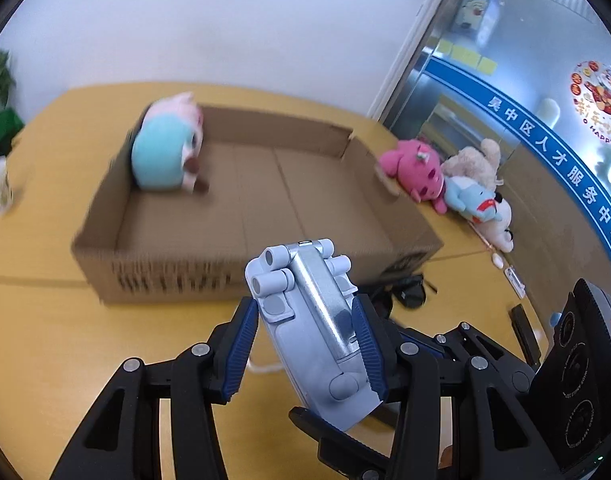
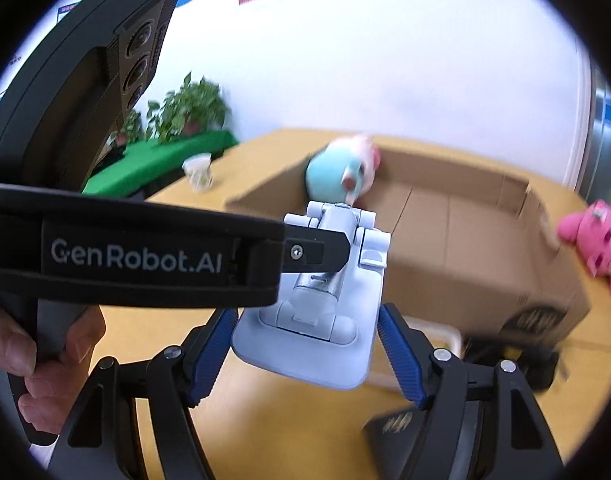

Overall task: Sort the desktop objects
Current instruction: 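Carry the phone stand with the left gripper into the box and release it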

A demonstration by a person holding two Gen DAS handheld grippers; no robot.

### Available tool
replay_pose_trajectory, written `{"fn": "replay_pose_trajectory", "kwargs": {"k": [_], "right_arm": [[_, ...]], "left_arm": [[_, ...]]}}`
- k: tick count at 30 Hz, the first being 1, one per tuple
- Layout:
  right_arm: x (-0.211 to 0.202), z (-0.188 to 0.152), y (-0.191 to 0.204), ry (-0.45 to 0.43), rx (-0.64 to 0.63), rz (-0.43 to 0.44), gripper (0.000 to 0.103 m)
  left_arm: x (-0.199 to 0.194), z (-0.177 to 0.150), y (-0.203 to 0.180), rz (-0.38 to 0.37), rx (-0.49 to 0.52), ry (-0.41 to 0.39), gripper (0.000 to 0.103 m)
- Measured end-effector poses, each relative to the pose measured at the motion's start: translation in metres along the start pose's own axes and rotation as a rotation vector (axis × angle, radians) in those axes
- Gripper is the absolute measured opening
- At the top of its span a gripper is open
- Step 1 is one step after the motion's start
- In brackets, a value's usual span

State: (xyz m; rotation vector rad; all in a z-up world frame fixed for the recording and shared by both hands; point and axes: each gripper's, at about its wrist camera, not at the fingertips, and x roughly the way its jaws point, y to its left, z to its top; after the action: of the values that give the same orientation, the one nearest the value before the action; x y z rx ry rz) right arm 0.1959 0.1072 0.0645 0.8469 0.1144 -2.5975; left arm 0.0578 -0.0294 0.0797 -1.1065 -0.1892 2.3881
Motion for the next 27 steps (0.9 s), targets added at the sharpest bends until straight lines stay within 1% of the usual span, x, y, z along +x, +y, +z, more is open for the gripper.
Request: {"fn": "replay_pose_trajectory", "kwargs": {"k": [2, 5, 8, 9, 11, 12, 14, 17, 20, 23, 27], "right_arm": [[-0.001, 0.015, -0.005, -0.031, -0.009, -0.017, 0.072], [0.022, 0.046, -0.01, -0.063, -0.024, -0.039, 0.072], [0.032, 0.073, -0.022, -0.079, -0.024, -0.049, 0.072], [0.034, 0.077, -0.023, -0.082, -0.025, -0.053, 0.072], [0.05, 0.1, -0.038, -0.09, -0.025, -0.059, 0.072], [0.064, 0.117, -0.05, -0.088, -0.02, -0.06, 0.072], [0.071, 0.128, -0.06, -0.082, -0.003, -0.055, 0.072], [0.096, 0.147, -0.08, -0.068, 0.016, -0.056, 0.072], [0.123, 0.164, -0.094, -0.035, 0.038, -0.06, 0.072], [0.151, 0.175, -0.11, 0.001, 0.068, -0.048, 0.072], [0.197, 0.187, -0.136, 0.057, 0.104, -0.043, 0.072]], "left_arm": [[-0.002, 0.018, -0.003, -0.002, 0.029, -0.029, 0.047], [-0.002, 0.048, -0.007, 0.003, 0.068, -0.062, 0.047], [0.004, 0.08, -0.012, 0.012, 0.112, -0.084, 0.047], [0.008, 0.094, -0.013, 0.014, 0.127, -0.088, 0.047], [0.013, 0.113, -0.014, 0.022, 0.149, -0.096, 0.047], [0.019, 0.126, -0.014, 0.03, 0.165, -0.104, 0.047], [0.029, 0.143, -0.013, 0.034, 0.175, -0.108, 0.047], [0.05, 0.173, -0.001, 0.012, 0.165, -0.1, 0.047], [0.075, 0.198, 0.009, 0.004, 0.172, -0.076, 0.047], [0.105, 0.219, 0.025, -0.006, 0.155, -0.044, 0.047], [0.149, 0.236, 0.047, -0.018, 0.125, 0.014, 0.047]]}}
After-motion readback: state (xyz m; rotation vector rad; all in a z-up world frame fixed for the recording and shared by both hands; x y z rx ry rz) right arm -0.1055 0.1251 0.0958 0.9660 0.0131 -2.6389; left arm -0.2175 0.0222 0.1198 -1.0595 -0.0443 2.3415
